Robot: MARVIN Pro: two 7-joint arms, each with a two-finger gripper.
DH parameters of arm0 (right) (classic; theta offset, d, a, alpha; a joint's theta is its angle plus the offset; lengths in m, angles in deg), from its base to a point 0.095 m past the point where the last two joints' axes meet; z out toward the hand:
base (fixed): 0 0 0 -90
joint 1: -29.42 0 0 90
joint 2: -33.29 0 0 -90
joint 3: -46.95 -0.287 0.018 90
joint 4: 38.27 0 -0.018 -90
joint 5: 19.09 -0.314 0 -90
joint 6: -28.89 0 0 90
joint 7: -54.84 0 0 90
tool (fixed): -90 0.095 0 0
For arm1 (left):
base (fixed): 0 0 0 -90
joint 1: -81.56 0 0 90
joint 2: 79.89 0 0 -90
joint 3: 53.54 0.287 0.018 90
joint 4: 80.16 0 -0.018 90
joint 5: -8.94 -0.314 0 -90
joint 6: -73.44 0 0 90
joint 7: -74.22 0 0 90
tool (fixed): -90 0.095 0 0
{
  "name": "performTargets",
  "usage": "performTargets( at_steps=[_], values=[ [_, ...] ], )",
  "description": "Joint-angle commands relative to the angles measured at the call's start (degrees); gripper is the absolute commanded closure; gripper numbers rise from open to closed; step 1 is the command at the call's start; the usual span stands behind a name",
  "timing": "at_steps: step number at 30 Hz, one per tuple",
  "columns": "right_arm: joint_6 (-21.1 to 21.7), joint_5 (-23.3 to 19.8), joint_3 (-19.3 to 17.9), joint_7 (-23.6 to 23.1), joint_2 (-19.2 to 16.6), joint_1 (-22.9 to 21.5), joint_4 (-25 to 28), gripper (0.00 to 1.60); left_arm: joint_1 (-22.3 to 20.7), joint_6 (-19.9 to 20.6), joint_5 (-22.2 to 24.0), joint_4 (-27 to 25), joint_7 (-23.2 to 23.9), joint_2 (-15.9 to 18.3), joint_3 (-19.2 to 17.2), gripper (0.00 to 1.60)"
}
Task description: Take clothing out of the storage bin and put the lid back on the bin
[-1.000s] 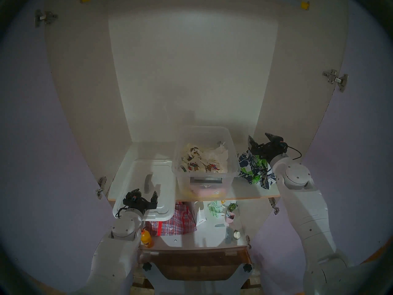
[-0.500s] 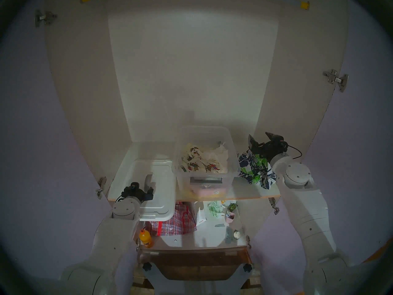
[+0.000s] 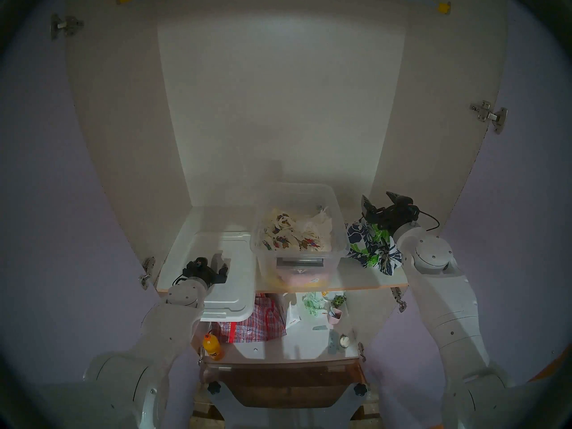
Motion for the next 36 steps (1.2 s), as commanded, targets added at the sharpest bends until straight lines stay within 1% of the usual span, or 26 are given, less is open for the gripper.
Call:
performTargets(
  at_steps=[1, 2, 3, 4, 6, 8, 10, 12, 13, 14, 17, 19, 21, 22, 23, 24, 25, 27, 29, 30, 31, 32, 33, 34, 35, 36],
  values=[
    [-0.3, -0.2, -0.2, 0.0, 0.1, -1.3, 1.3, 0.00, -2.2, -3.8, -0.1, 2.2, 4.9, 0.6, 0.9, 0.00],
    [-0.3, -0.2, -0.2, 0.0, 0.1, -1.3, 1.3, 0.00, -3.0, -4.8, -0.2, 3.8, 5.2, 0.5, 1.3, 0.00],
    [-0.3, -0.2, -0.2, 0.0, 0.1, -1.3, 1.3, 0.00, -2.8, -7.2, -0.3, 4.0, 5.3, 0.5, 1.4, 1.04],
    [-0.3, -0.2, -0.2, 0.0, 0.1, -1.3, 1.3, 0.00, -3.2, -7.9, -0.6, 4.6, 5.3, 0.6, 1.5, 1.60],
    [-0.3, -0.2, -0.2, 0.0, 0.1, -1.3, 1.3, 0.00, -3.1, -8.5, -0.7, 4.3, 5.2, 0.8, 1.7, 1.60],
    [-0.3, -0.2, -0.2, 0.0, 0.1, -1.3, 1.3, 0.00, -2.6, -8.6, -2.9, 2.1, 2.0, 1.3, 3.2, 1.60],
    [-0.3, -0.2, -0.2, 0.0, 0.1, -1.3, 1.3, 0.00, -2.0, -8.9, -3.7, -0.1, 0.0, 1.9, 3.9, 1.60],
    [-0.3, -0.2, -0.2, 0.0, 0.1, -1.3, 1.2, 0.00, -1.6, -9.2, -5.6, -1.9, -2.2, 2.7, 5.4, 1.60],
    [-0.3, -0.2, -0.2, 0.0, 0.1, -1.3, 1.2, 0.00, -1.1, -8.9, -5.9, -3.3, -3.3, 3.1, 5.8, 1.60],
    [-0.3, -0.2, -0.2, 0.0, 0.1, -1.3, 1.2, 0.00, -1.1, -8.8, -7.1, -4.3, -5.1, 3.6, 7.0, 1.60],
    [-0.3, -0.1, 0.0, -0.3, -0.2, -1.3, 1.2, 0.00, 0.4, -7.9, -7.9, -9.4, -8.0, 5.0, 7.9, 1.60],
    [-2.1, 0.2, 0.3, -1.6, -1.0, -0.7, 0.9, 0.00, 1.3, -6.8, -8.0, -12.7, -9.8, 5.8, 8.1, 1.60],
    [-4.6, 0.4, 0.0, -1.4, -1.1, 0.6, 1.1, 0.00, 3.1, -5.3, -7.9, -16.8, -11.2, 6.7, 7.8, 1.60],
    [-5.3, 0.6, 0.0, -1.6, -1.5, 1.1, 1.3, 0.00, 3.9, -4.4, -7.8, -18.6, -11.4, 7.1, 7.5, 1.60],
    [-6.9, 0.8, -0.5, -1.2, -1.4, 1.6, 1.2, 0.00, 6.4, -1.5, -7.4, -23.6, -11.3, 8.1, 7.1, 1.60],
    [-7.8, 0.6, -0.8, -0.9, -1.3, 1.6, 0.6, 0.00, 7.9, 0.5, -6.7, -26.0, -11.2, 8.6, 6.5, 1.60],
    [-7.9, 0.6, -1.0, -1.0, -1.4, 1.3, -0.1, 0.00, 8.0, 1.3, -6.6, -25.7, -11.1, 8.9, 6.3, 1.60],
    [-8.8, 1.2, -1.2, 0.1, -1.2, 0.0, -2.2, 0.00, 10.4, 5.0, -5.7, -29.3, -10.4, 9.7, 5.4, 1.60],
    [-9.0, 2.3, -1.3, 1.6, -0.8, -1.0, -3.7, 0.00, 12.1, 8.3, -5.8, -32.6, -10.0, 10.7, 5.3, 1.60],
    [-9.1, 3.5, -0.9, 2.2, -1.0, -1.3, -4.3, 0.00, 13.0, 12.7, -6.8, -35.1, -10.4, 11.6, 5.5, 1.60],
    [-9.1, 3.5, -0.9, 2.2, -1.0, -1.3, -4.3, 0.00, 13.0, 12.7, -6.8, -35.1, -10.4, 11.6, 5.5, 1.60],
    [-10.7, 3.8, -0.6, 2.1, -1.0, -1.2, -5.0, 0.00, 13.0, 15.6, -9.5, -35.8, -11.0, 13.0, 6.9, 1.60],
    [-11.4, 4.6, -0.4, 2.6, -0.8, -0.9, -5.2, 0.00, 13.1, 16.9, -9.1, -36.6, -11.1, 13.1, 6.4, 1.60],
    [-11.4, 4.6, -0.4, 2.6, -0.8, -0.9, -5.2, 0.00, 13.1, 16.9, -9.1, -36.6, -11.1, 13.1, 6.4, 1.60],
    [-10.8, 4.6, -0.4, 2.4, -0.7, -0.8, -5.2, 0.00, 12.5, 18.3, -11.2, -38.2, -12.3, 14.5, 7.3, 1.60],
    [-10.8, 4.6, -0.4, 2.4, -0.7, -0.8, -5.2, 0.00, 12.5, 18.3, -11.2, -38.2, -12.3, 14.5, 7.3, 1.60]
  ],
)
